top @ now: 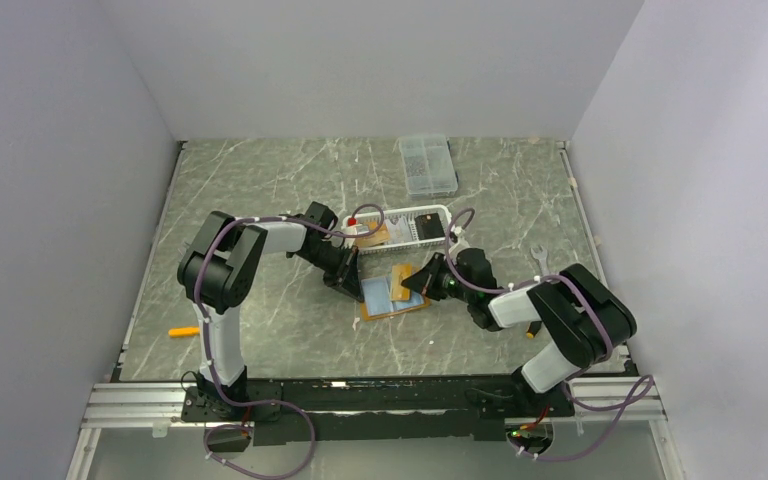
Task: Put the credit cards into the card holder
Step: Turn over the card slot in the card holder, then insert the credit card into the card holder.
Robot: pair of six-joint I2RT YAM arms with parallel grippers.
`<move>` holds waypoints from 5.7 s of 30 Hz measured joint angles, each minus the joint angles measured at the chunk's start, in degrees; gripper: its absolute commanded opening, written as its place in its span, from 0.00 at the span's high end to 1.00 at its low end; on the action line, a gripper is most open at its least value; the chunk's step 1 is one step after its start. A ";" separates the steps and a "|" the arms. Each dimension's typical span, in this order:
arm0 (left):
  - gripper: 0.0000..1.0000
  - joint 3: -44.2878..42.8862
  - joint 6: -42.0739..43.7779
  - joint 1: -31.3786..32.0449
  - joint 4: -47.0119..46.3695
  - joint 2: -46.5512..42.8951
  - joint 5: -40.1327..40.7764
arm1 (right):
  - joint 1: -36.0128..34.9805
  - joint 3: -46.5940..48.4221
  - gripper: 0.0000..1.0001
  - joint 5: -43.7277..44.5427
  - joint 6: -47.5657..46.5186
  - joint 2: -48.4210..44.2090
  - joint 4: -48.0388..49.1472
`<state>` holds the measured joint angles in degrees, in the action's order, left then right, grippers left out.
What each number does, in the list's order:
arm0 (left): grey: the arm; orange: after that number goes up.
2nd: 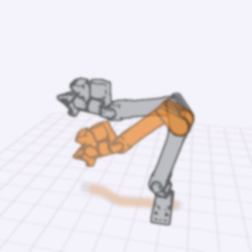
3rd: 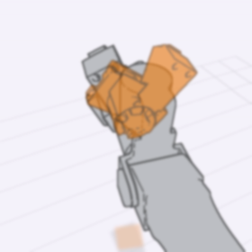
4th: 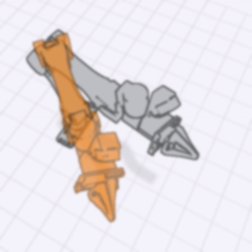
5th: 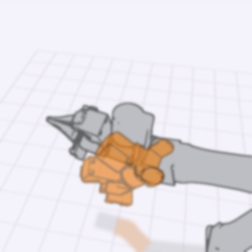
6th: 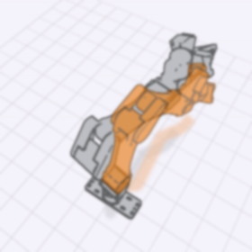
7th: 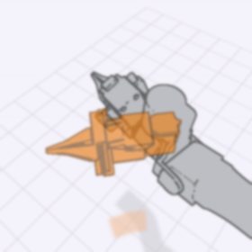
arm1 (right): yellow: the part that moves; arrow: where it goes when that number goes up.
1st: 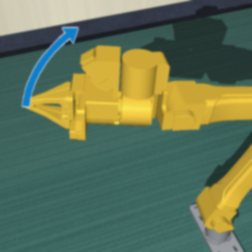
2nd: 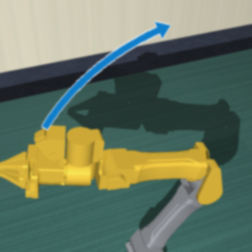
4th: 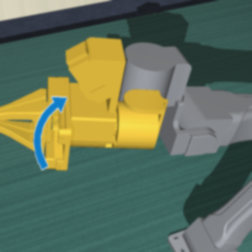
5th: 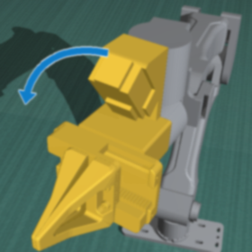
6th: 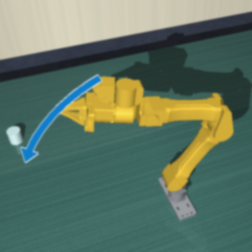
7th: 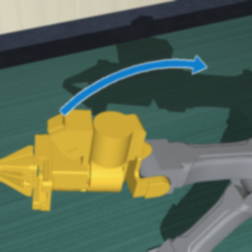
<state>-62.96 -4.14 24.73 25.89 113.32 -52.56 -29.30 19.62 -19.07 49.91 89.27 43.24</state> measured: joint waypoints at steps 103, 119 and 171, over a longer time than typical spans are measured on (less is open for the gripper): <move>1.00 0.00 0.48 0.55 -0.20 -1.01 1.73 | -16.39 20.46 0.46 16.70 -18.08 -2.29 -45.20; 1.00 0.00 1.36 0.61 0.00 -1.01 2.43 | -25.09 25.46 0.35 26.82 -20.24 0.74 -50.36; 0.52 -41.81 8.61 -1.53 19.82 -0.20 -6.05 | 8.48 44.26 0.39 14.45 -25.16 2.93 -53.44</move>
<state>-104.77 4.47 23.20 45.71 113.12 -58.61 -20.82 63.88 -4.62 24.75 92.20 -10.20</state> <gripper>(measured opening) 0.462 0.625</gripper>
